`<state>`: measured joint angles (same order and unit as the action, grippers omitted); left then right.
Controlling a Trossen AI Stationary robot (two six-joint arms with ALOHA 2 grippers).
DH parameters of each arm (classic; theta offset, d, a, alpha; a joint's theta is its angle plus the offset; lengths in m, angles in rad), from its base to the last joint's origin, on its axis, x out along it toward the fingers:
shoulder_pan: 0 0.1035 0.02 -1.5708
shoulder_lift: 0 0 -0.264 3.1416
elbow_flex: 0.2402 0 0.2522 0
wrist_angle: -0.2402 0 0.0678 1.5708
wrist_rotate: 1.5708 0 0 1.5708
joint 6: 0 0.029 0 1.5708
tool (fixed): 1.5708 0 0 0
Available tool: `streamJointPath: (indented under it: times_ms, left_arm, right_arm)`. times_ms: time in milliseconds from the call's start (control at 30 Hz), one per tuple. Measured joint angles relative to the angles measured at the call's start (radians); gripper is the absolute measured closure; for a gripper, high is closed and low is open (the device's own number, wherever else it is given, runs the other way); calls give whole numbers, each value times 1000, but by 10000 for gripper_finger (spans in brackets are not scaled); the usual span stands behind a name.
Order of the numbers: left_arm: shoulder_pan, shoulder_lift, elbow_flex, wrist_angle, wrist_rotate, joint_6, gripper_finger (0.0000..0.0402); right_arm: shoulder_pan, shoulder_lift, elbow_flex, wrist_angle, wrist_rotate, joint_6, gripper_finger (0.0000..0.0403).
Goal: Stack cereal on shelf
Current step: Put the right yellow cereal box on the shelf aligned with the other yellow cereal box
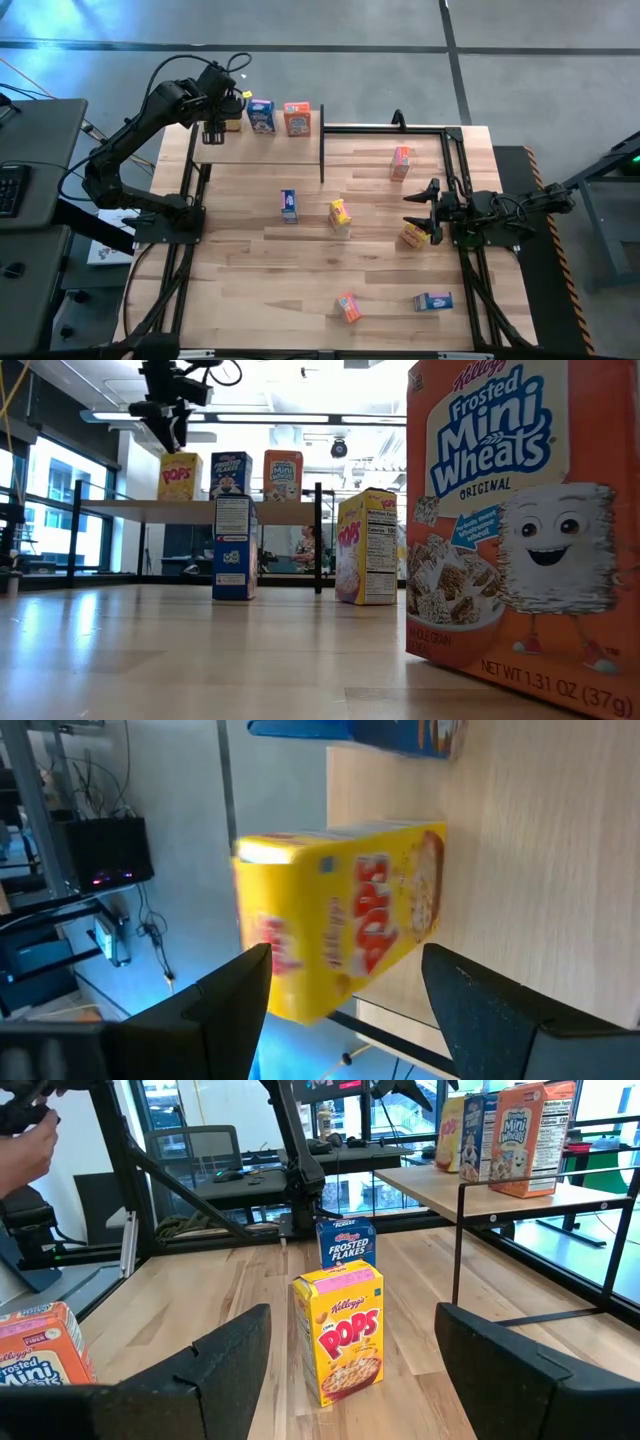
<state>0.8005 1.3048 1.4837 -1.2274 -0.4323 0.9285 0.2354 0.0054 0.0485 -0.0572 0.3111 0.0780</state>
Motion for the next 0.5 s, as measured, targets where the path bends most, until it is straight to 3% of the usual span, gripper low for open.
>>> streamJointPath:
  times_ms: [333,500]
  left_arm:
    - [0,-29,0,-11,0,-88,151]
    - [-2,-87,0,-39,50,-193,151]
  right_arm:
    - [0,0,0,0,0,0,129]
    - [0,0,0,0,0,0,129]
